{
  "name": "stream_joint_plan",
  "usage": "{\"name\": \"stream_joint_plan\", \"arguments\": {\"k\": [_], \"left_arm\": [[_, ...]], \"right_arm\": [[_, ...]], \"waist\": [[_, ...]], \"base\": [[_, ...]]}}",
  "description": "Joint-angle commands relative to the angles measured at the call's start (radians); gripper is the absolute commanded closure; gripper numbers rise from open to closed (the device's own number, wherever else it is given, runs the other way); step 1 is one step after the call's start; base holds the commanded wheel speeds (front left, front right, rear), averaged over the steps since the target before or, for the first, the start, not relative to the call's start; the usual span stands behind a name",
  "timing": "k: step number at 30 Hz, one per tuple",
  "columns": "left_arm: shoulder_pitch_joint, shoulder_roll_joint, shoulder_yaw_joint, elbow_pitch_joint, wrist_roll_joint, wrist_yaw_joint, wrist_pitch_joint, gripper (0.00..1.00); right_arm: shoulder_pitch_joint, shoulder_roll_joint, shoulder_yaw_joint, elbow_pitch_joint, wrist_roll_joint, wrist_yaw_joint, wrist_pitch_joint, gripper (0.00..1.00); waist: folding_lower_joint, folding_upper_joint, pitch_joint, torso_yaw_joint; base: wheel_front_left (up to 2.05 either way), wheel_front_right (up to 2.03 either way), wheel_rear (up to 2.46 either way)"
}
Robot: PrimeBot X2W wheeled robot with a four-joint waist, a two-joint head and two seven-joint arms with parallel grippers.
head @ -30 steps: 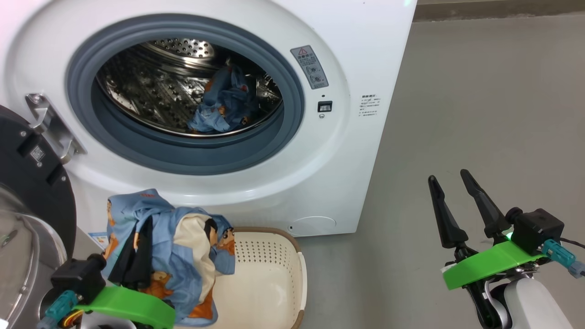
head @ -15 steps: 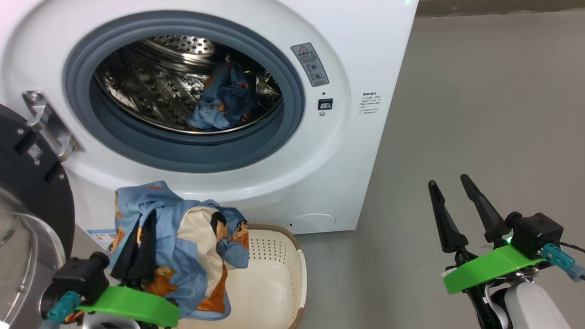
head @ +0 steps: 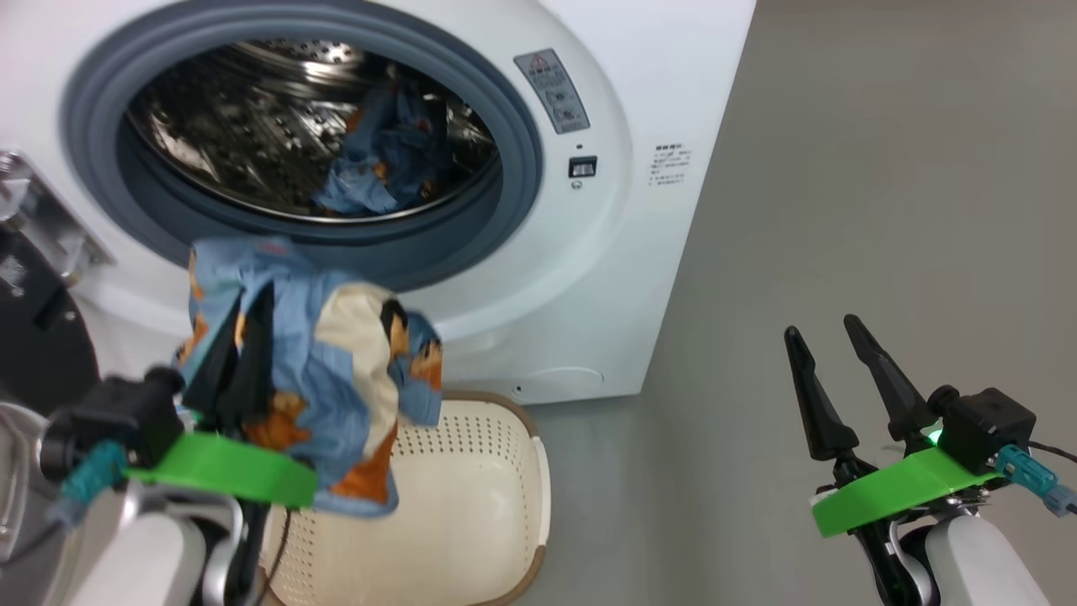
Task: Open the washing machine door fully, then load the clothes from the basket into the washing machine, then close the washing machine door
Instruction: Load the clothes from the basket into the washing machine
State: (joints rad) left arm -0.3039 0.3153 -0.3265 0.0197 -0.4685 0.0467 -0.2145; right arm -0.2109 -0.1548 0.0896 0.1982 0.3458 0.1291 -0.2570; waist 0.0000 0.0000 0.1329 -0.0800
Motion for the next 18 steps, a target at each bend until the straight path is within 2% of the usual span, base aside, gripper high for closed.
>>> {"name": "stream_joint_plan", "arguments": {"k": [1,18], "left_arm": [[-0.072,0.031,0.04,-0.012,0.006,-0.006,0.004,1.0],[-0.45,0.04,0.04,0.386,0.003,-0.099,-0.001,1.0]], "right_arm": [[-0.03,0.003,0.022,-0.032,-0.001,0.002,-0.005,0.0],[-0.114,0.056,0.034,-0.07,-0.017,0.002,-0.005,0.0]], "waist": [[0.0,0.0,0.039,-0.022],[0.0,0.0,0.283,-0.132]], "base": [[0.0,0.0,0.0],[0.0,0.0,0.0]]}}
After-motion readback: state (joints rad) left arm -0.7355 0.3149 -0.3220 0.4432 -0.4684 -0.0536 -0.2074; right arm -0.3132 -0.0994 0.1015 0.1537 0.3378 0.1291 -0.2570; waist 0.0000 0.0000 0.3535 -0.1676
